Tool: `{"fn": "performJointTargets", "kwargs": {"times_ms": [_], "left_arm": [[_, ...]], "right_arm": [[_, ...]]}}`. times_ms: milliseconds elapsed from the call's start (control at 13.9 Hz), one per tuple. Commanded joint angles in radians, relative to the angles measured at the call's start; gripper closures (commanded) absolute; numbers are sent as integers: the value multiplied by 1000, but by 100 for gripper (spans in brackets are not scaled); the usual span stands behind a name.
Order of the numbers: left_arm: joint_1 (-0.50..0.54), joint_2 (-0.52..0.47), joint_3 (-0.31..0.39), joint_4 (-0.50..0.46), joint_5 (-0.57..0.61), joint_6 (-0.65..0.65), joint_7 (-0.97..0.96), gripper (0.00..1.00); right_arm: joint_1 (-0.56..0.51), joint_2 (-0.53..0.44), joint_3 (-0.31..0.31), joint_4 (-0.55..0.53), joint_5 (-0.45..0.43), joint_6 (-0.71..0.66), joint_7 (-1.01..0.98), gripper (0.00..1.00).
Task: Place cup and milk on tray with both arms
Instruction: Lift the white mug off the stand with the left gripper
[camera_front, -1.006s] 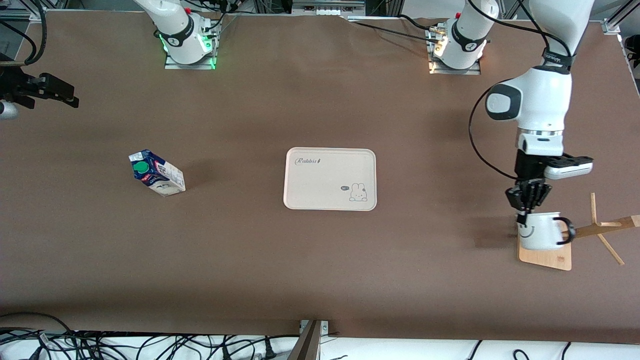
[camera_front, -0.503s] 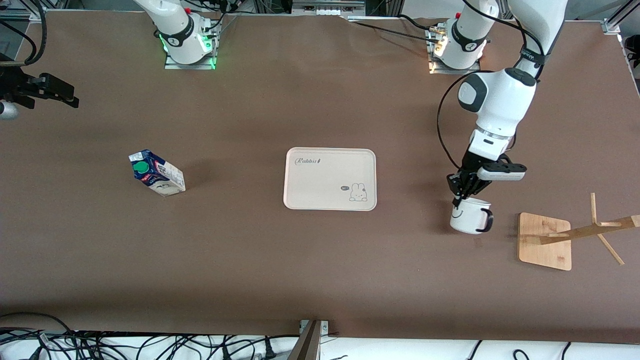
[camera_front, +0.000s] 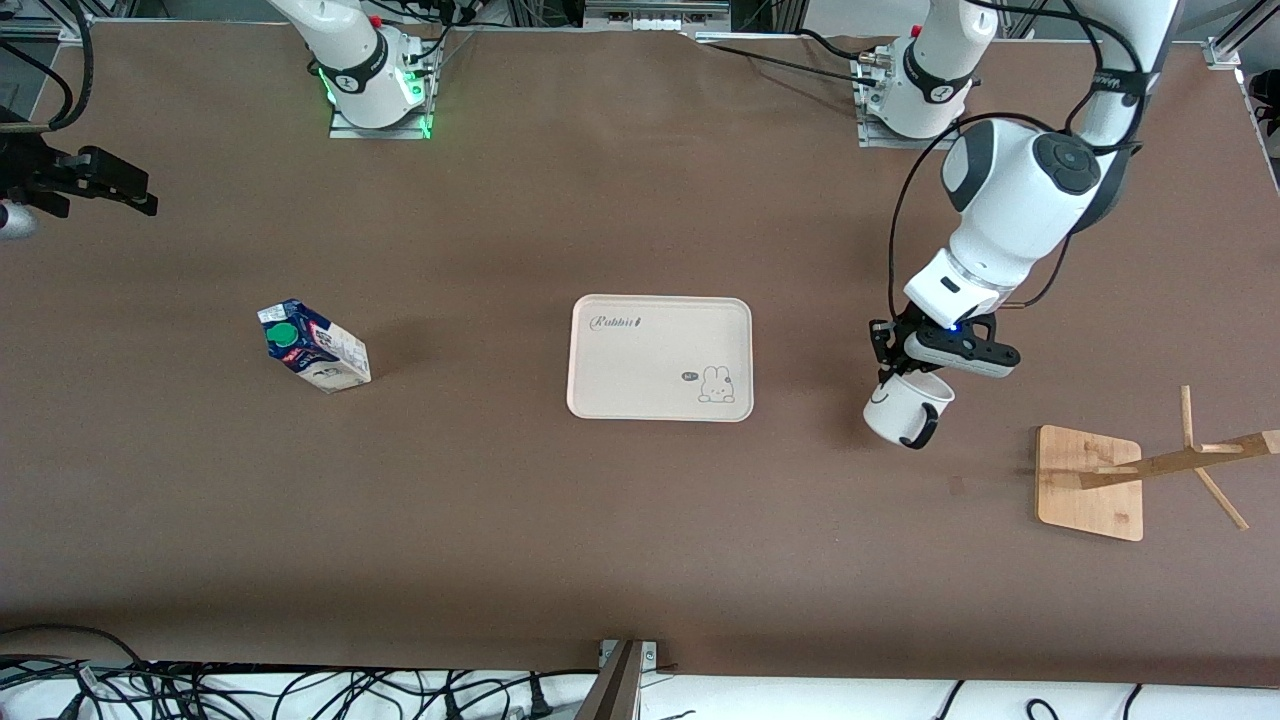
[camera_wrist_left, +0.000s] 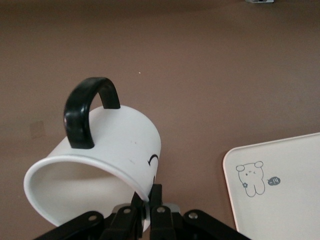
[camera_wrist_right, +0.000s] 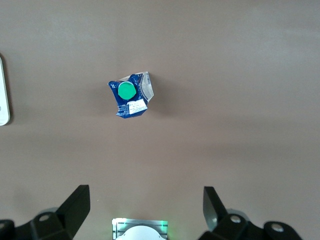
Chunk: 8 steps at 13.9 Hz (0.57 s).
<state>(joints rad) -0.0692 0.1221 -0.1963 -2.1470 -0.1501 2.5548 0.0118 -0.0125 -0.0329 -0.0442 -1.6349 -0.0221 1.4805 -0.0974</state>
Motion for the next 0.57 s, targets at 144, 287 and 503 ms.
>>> {"fn": "performJointTargets", "kwargs": {"times_ms": [144, 287, 503], "left_arm": [[5, -10, -5, 151, 50, -281, 11, 100], [-7, 7, -5, 188, 52, -362, 10, 100], [-29, 63, -6, 286, 66, -525, 7, 100]], "right_arm": [[-11, 7, 6, 18, -6, -17, 7, 0], [-11, 7, 6, 18, -6, -17, 7, 0], [-11, 7, 6, 18, -6, -17, 7, 0]]}}
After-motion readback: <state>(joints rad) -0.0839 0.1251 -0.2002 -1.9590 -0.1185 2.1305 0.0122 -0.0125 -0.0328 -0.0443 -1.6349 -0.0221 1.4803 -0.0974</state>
